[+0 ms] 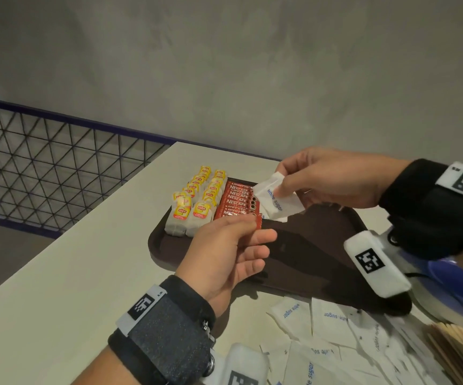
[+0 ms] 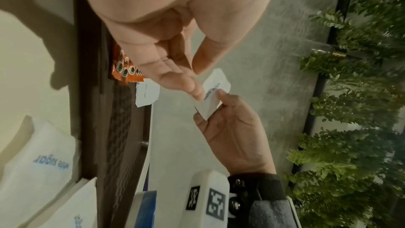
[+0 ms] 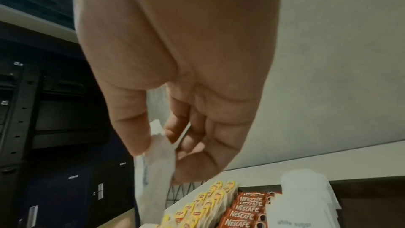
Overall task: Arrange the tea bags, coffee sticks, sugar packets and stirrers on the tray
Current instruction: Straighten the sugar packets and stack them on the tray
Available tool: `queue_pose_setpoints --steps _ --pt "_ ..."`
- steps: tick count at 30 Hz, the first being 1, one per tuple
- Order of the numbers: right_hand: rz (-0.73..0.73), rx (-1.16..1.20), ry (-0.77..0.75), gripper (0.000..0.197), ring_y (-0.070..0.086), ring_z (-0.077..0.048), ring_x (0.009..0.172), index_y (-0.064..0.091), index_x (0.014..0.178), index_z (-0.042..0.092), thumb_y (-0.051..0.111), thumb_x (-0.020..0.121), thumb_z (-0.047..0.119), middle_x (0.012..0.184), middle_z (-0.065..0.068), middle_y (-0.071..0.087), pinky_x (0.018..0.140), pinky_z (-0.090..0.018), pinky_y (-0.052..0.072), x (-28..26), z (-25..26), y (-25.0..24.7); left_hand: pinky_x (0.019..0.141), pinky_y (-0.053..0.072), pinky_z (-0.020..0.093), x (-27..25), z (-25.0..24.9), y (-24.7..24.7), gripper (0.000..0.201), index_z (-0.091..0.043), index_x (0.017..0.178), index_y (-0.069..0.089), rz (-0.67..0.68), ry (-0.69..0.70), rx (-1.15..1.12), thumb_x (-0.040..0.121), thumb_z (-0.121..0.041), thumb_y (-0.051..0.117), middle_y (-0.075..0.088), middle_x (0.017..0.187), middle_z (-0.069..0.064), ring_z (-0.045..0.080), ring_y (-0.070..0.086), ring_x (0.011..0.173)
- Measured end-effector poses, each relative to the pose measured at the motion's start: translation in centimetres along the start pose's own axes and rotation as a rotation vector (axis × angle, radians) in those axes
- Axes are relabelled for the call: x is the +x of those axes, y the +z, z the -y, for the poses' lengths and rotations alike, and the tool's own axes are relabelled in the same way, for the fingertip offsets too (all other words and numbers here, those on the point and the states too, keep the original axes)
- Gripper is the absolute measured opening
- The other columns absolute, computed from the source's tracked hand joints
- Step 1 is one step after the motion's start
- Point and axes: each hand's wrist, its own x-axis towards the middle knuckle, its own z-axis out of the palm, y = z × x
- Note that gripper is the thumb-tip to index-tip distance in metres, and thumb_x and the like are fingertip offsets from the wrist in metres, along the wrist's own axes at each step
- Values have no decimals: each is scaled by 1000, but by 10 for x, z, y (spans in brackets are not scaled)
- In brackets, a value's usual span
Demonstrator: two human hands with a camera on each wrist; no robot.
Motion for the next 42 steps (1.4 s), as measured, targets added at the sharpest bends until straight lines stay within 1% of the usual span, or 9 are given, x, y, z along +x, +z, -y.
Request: queue_pose_setpoints --steps 5,9,13,18,22,24,28,35,42 --pt "10 43 18 25 54 -32 77 60 115 3 67 92 -2 95 -26 61 53 -26 49 9 1 1 51 53 25 2 3 0 21 -17 114 70 -12 -16 74 97 -29 66 80 91 4 12 68 62" --pt "63 74 -59 37 47 -30 68 54 125 4 65 92 -7 89 -19 51 55 -28 49 9 -2 8 53 53 25 1 4 2 24 -17 108 75 4 -5 97 98 -35 63 80 93 3 10 69 65" --pt "30 47 -116 17 50 -31 73 65 108 -6 69 91 -2 87 -23 57 61 -28 52 6 -4 9 52 51 26 -1 0 2 35 -16 102 78 4 20 97 98 -45 59 80 93 5 11 67 64" --pt "34 17 -108 15 56 -27 70 72 104 -2 68 90 -7 80 -20 59 63 -28 53 -1 -6 6 48 49 22 0 2 2 24 -11 108 75 -34 110 171 97 -31 66 78 88 4 10 63 64" --pt "110 61 -140 35 55 -38 85 76 105 1 62 82 -20 100 -38 61 70 -30 59 -6 -8 -1 47 48 22 -1 1 3 23 -13 106 74 -55 124 153 98 -32 65 76 82 3 11 61 60" --pt "110 32 -143 32 61 -33 86 76 106 3 71 80 -15 109 -37 65 73 -31 58 -8 -7 -1 46 48 22 -1 -2 2 25 -14 92 76 -69 107 115 98 -35 64 74 75 3 11 60 56" --pt "1 -49 -66 23 50 -16 65 77 95 -1 77 84 20 83 -18 61 59 -25 46 -5 -8 -1 45 49 23 -2 -4 2 44 -19 60 75 -78 56 45 97 -40 63 68 65 1 10 60 50" --pt "-40 -75 59 23 36 -7 49 75 96 -4 73 91 19 49 7 53 53 -24 32 4 -14 -8 43 48 22 -3 -7 1 31 -16 76 71 -144 2 -49 97 -38 64 69 65 0 9 60 48" --pt "-170 -449 243 15 49 -12 63 78 90 16 75 92 30 71 3 63 47 -21 38 58 -49 -17 43 48 23 -2 -6 1 32 -17 74 70 -155 -2 -60 97 -37 64 68 64 1 10 60 48"
